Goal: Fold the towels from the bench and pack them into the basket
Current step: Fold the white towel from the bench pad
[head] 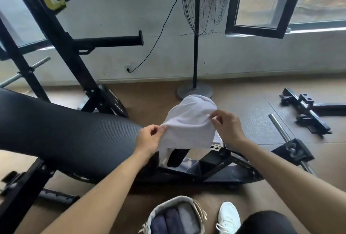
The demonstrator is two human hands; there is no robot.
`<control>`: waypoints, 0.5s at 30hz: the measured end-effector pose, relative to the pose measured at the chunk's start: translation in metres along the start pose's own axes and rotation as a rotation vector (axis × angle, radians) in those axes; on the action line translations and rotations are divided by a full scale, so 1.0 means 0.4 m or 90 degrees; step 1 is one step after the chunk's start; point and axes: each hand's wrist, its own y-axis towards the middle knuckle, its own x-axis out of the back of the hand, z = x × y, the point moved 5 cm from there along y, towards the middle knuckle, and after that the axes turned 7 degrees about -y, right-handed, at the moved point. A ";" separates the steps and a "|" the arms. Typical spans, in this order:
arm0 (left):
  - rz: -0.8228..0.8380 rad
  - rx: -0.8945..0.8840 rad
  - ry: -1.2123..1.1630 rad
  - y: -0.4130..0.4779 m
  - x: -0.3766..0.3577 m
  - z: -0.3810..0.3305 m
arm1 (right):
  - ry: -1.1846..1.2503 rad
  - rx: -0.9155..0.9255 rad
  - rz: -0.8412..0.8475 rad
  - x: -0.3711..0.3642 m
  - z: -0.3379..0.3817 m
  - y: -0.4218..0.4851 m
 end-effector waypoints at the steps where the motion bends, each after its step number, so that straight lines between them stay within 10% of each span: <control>1: -0.002 -0.007 -0.017 0.011 0.011 -0.031 | 0.009 0.008 0.014 0.007 0.011 0.004; 9: 0.023 0.055 -0.223 0.019 0.026 -0.125 | -0.348 0.153 0.098 -0.052 0.109 -0.091; 15: 0.035 0.051 -0.197 0.008 0.029 -0.139 | -0.189 0.115 0.004 -0.042 0.108 -0.057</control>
